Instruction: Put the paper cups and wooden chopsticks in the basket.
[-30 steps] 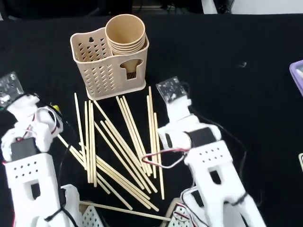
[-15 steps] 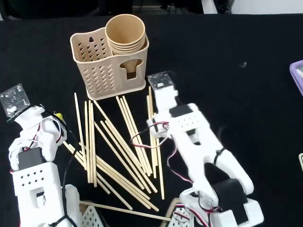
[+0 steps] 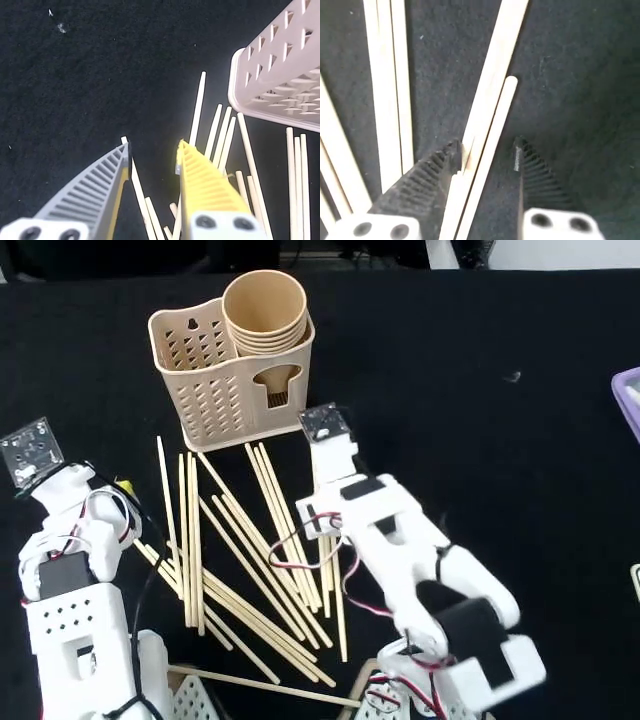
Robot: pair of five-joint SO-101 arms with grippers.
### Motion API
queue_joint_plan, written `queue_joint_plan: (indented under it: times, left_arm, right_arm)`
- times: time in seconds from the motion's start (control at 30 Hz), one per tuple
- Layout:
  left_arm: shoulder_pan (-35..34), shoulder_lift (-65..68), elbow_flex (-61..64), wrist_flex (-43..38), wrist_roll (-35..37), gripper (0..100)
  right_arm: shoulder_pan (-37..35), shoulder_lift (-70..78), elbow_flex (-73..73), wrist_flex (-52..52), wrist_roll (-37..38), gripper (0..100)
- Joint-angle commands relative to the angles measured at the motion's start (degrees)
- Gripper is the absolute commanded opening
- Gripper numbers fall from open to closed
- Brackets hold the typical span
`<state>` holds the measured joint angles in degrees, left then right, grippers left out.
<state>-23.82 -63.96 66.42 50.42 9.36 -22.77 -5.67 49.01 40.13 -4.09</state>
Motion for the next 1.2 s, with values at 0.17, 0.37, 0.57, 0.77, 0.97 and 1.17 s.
queue_joint_plan:
  times: [0.17,0.37,0.57,0.77,0.97,1.17]
  left_arm:
    - [-0.3,-0.9,-1.0,0.3,-0.4,16]
    - [-0.3,-0.9,-1.0,0.3,-0.4,16]
    - [-0.3,-0.9,-0.9,-0.1,-0.4,16]
    - [-0.3,-0.9,-0.8,-0.1,-0.4,16]
    - [-0.3,-0.9,-0.8,-0.1,-0.4,16]
    - [-0.3,-0.9,-0.7,0.2,-0.4,16]
  right_arm:
    - [-0.4,8.2,-10.2,12.0,0.0,17.4]
    - [4.7,8.2,-10.0,12.7,0.7,1.6]
    - [13.3,1.8,-10.2,17.2,6.7,1.1]
    - [18.6,-6.7,-8.3,17.7,16.7,1.1]
    - [18.5,-7.3,-6.5,10.2,24.2,1.1]
    - [16.5,-7.3,-6.5,12.3,24.5,2.5]
